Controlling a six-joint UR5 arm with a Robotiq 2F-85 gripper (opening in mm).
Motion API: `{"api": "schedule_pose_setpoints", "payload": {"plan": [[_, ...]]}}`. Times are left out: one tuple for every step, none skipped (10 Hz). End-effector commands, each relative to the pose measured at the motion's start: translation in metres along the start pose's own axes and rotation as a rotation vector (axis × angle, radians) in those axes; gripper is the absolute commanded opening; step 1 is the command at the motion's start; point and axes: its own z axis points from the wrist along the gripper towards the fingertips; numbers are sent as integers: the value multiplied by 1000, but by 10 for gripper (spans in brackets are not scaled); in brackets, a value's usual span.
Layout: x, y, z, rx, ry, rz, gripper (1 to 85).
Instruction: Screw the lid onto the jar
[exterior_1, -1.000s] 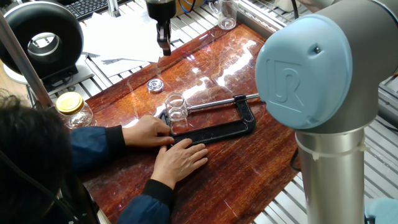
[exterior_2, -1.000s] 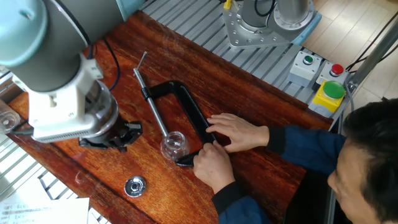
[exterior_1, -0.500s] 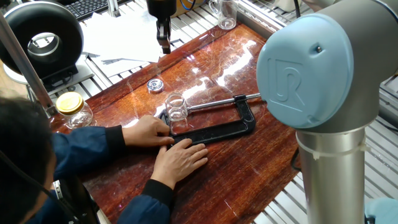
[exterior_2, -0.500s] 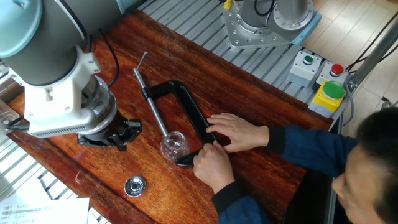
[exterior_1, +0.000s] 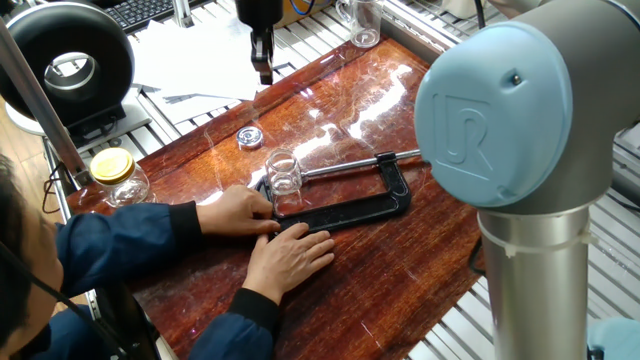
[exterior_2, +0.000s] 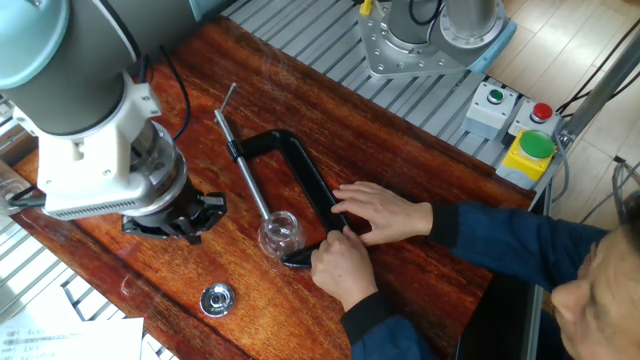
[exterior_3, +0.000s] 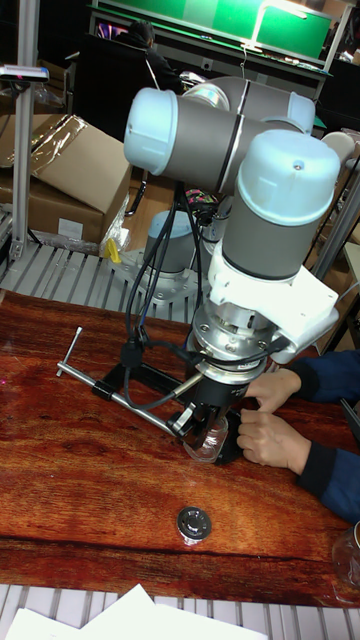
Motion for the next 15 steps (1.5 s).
{"api": "schedule_pose_setpoints", "payload": {"plan": [[-4,-3,-1,11,-18,12,10],[-14,-8,17,29,-35,16,10],[-25,-9,41,43,-56,27,10],[-33,-10,69,61,-74,33,10],[-37,-12,91,72,-85,23,10],[-33,-8,104,64,-78,23,13],[-27,-7,107,77,-56,21,23],[-26,-4,107,72,-54,19,30],[-24,1,96,52,-39,24,23],[-14,0,92,55,1,15,13],[-9,6,93,29,21,10,13],[-10,14,93,1,19,-2,13],[-16,18,93,-16,-4,-23,13],[-17,10,93,16,-10,-31,13],[-13,6,93,31,8,-16,13]]}}
